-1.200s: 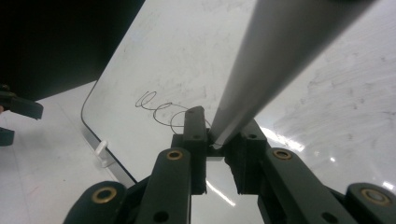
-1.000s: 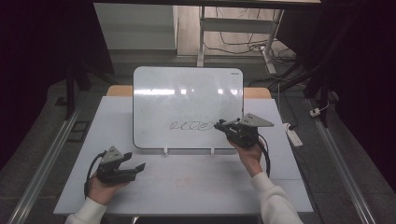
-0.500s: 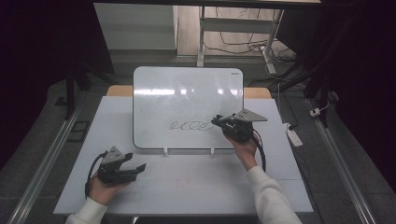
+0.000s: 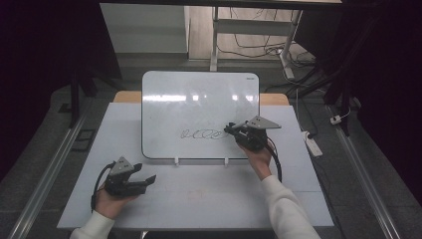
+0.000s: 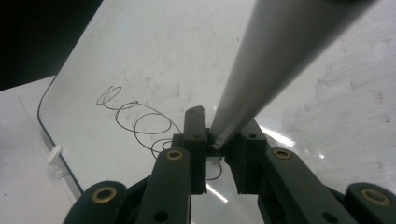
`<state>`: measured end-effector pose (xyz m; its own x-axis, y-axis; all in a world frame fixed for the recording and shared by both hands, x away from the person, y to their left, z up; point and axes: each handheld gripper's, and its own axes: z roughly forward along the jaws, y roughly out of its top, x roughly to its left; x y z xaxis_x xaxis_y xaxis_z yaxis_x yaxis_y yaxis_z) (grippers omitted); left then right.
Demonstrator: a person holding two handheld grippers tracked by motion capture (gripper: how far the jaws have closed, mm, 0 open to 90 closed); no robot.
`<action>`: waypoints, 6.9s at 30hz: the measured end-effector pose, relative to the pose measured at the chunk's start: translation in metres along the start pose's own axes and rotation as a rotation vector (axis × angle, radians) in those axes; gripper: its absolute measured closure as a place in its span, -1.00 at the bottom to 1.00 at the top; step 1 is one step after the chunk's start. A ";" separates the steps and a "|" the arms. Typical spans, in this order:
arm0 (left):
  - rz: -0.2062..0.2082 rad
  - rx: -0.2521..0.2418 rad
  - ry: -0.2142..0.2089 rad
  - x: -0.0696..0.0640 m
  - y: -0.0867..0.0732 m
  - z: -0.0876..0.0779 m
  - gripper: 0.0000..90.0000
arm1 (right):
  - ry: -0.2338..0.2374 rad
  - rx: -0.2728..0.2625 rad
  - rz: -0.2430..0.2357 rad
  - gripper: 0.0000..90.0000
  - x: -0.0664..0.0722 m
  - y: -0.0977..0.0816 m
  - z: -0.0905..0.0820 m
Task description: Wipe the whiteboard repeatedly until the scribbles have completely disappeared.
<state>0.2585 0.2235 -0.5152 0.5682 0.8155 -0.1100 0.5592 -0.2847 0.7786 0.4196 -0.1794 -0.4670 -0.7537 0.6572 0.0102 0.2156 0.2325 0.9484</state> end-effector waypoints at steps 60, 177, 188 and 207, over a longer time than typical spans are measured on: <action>-0.002 -0.005 0.000 -0.001 0.001 0.000 -0.34 | 0.040 0.022 0.065 0.73 0.016 -0.016 0.007; 0.015 -0.024 -0.006 -0.003 0.003 -0.002 -0.34 | 0.137 0.008 0.095 0.73 0.033 -0.020 0.030; 0.020 -0.030 -0.008 -0.004 0.003 -0.004 -0.34 | 0.162 -0.002 0.103 0.73 0.040 -0.021 0.040; 0.017 -0.034 -0.009 -0.004 0.003 -0.005 -0.34 | 0.081 -0.084 0.171 0.73 0.013 -0.003 0.034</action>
<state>0.2550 0.2212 -0.5094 0.5831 0.8060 -0.1018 0.5284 -0.2812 0.8011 0.4301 -0.1472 -0.4805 -0.7586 0.6216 0.1955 0.2945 0.0594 0.9538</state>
